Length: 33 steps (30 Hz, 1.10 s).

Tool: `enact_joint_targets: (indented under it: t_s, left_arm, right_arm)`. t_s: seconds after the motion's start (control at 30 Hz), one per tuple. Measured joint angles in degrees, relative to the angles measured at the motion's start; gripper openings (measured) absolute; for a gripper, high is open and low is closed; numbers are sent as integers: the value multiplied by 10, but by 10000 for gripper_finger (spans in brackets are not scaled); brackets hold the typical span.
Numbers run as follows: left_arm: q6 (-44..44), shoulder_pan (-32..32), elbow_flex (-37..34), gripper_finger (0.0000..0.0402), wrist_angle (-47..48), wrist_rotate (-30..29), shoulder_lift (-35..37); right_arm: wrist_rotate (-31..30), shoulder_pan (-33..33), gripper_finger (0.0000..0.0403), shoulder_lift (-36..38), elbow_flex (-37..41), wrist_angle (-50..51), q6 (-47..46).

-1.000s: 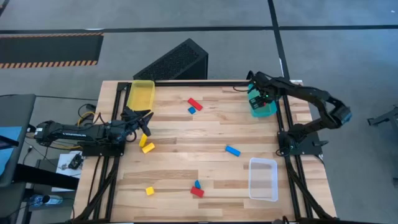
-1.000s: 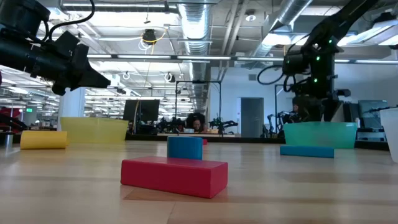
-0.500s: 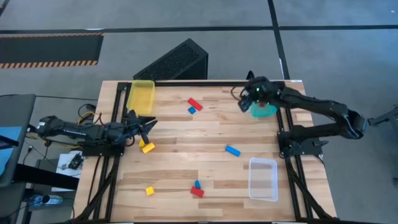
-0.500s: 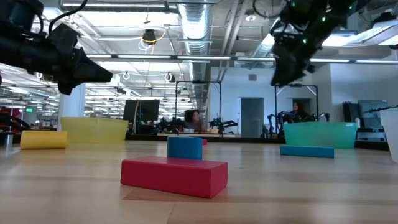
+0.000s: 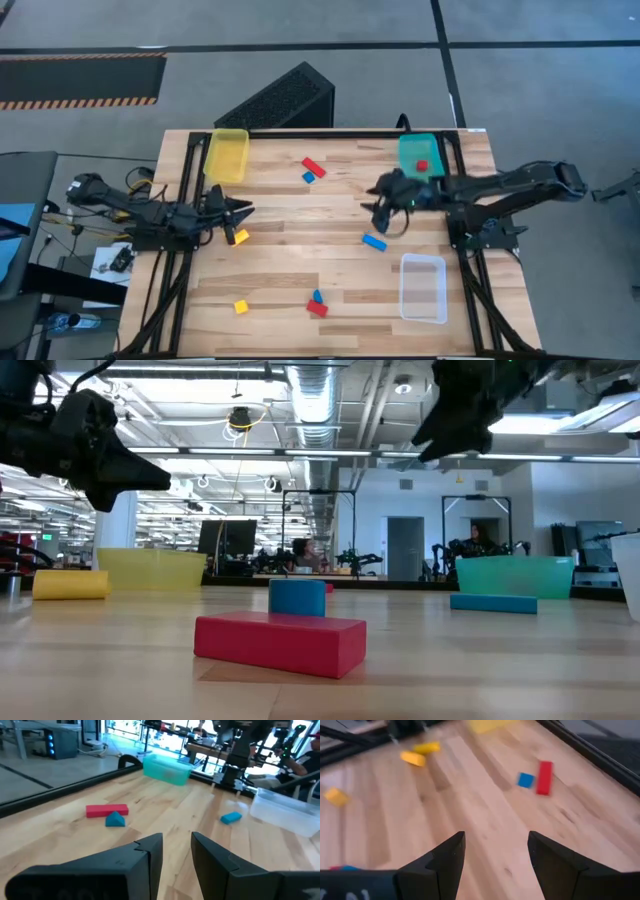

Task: Sort & place blocks by color
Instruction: Put the bottom red block into the light blue bin

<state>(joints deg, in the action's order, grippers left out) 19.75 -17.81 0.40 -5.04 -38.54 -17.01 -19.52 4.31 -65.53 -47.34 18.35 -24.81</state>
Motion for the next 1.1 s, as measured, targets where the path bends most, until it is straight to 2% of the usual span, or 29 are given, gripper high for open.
enact_joint_targets:
  t_s: [0.13,0.27,0.37,0.43,0.6,0.73,0.97,1.1]
  left_arm:
    - [7,-21,0,91,-4,-30,0]
    - [8,-23,0,91,-13,-39,0]
    - [7,-22,0,91,-18,-51,0]
    - [5,-22,0,91,-18,-57,0]
    - [-23,-22,0,91,-17,-59,0]
    - [-34,-22,0,91,-17,-82,0]
    - [-26,-22,0,91,2,-90,0]
    - [-46,-18,0,91,3,-153,0]
  right_arm:
    - [-57,93,239,-46,1,-30,-43]
    - [-62,161,239,-113,1,-78,-50]
    - [-56,183,239,-160,0,-130,-6]
    - [-21,185,239,-187,1,-159,45]
    - [122,159,239,-238,-3,-254,118]
    - [198,141,239,-281,-28,-291,207]
    - [216,138,239,-344,-112,-267,312]
    - [212,131,239,-380,-175,-228,308]
